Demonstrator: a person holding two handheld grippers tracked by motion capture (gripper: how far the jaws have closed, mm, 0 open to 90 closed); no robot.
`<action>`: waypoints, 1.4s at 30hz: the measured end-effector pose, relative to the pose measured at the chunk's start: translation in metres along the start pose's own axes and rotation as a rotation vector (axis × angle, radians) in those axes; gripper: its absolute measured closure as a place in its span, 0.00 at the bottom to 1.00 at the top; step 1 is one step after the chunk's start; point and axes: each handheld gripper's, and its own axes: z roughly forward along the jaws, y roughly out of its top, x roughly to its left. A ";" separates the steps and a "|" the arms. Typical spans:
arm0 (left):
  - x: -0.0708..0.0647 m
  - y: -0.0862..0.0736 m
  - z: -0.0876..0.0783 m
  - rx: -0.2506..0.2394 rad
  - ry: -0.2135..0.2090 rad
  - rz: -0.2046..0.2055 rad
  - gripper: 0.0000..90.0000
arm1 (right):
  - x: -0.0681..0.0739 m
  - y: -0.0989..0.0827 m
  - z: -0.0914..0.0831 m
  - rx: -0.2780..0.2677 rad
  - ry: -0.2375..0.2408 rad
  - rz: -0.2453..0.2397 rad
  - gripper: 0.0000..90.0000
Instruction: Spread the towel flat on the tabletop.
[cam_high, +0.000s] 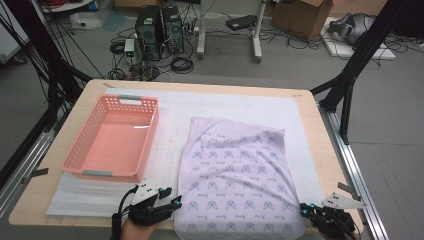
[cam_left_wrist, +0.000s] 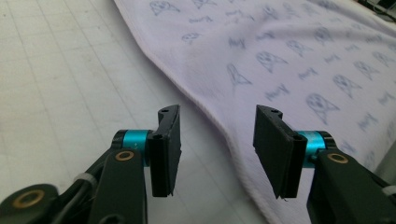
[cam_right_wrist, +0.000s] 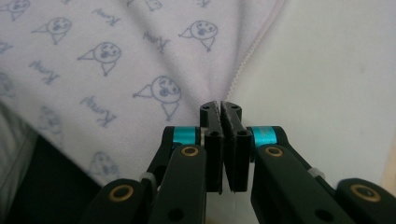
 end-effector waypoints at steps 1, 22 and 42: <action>0.000 0.001 0.002 -0.001 -0.003 -0.001 0.56 | 0.000 -0.003 -0.003 -0.001 0.003 0.005 0.97; -0.003 -0.013 -0.016 0.088 0.016 0.029 0.96 | -0.006 0.022 0.026 -0.089 -0.013 0.067 0.68; 0.002 0.010 0.020 0.033 -0.023 -0.028 0.55 | -0.002 0.000 -0.003 -0.034 -0.021 0.080 0.72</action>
